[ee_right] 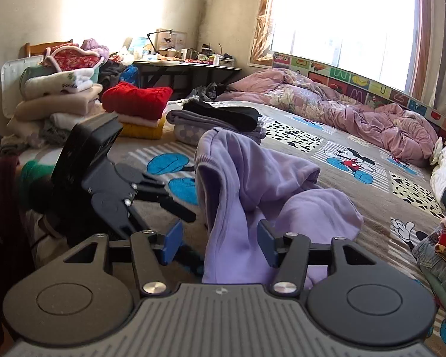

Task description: Fold clothes

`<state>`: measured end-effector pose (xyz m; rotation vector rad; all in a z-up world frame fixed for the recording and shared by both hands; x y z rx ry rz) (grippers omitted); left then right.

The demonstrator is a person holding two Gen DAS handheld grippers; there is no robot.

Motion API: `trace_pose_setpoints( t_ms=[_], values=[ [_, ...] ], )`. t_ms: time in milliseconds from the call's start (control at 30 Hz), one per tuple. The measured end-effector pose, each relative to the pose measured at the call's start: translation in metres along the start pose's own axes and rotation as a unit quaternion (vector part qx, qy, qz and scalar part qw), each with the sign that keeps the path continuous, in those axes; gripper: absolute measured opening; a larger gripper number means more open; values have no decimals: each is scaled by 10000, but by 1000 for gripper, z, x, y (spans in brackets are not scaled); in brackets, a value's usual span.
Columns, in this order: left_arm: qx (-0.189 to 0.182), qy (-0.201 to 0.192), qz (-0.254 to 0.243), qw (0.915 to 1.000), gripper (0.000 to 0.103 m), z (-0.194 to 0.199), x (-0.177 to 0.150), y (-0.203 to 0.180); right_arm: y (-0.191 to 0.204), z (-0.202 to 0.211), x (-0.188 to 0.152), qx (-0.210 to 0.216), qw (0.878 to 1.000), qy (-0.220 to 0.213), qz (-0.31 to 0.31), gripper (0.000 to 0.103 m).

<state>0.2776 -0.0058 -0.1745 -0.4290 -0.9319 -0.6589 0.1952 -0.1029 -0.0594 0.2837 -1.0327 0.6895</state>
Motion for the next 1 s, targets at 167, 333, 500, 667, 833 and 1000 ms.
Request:
trace_pose_setpoints(
  t_ms=[167, 333, 500, 667, 833, 1000],
  values=[
    [-103, -40, 46, 9999, 82, -13, 9, 12, 5, -67, 27, 9, 9978, 556, 370, 60],
    [-261, -37, 55, 9996, 82, -25, 18, 15, -2, -109, 33, -65, 9965, 717, 427, 19],
    [-363, 77, 184, 9991, 82, -36, 21, 23, -27, -102, 43, 1, 9992, 287, -269, 11],
    [-292, -53, 330, 9990, 82, -39, 27, 30, -31, -86, 41, 281, 9979, 7, -591, 10],
    [-200, 12, 384, 9991, 83, -35, 23, 33, -26, -84, 36, 438, 9972, -6, -610, 10],
    [-108, 176, 396, 9990, 87, -29, 14, 33, -8, -95, 35, 524, 9977, 242, -353, 10]
  ],
)
Point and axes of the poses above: each gripper's, at about its wrist camera, not at the fingertips, and z roughly against the way its jaws point, y to its left, x to its top, the point moved 8 cm from there along -z, roughly the way its jaws point, and after that the axes turned 3 degrees about x, right-handed, at the moved point
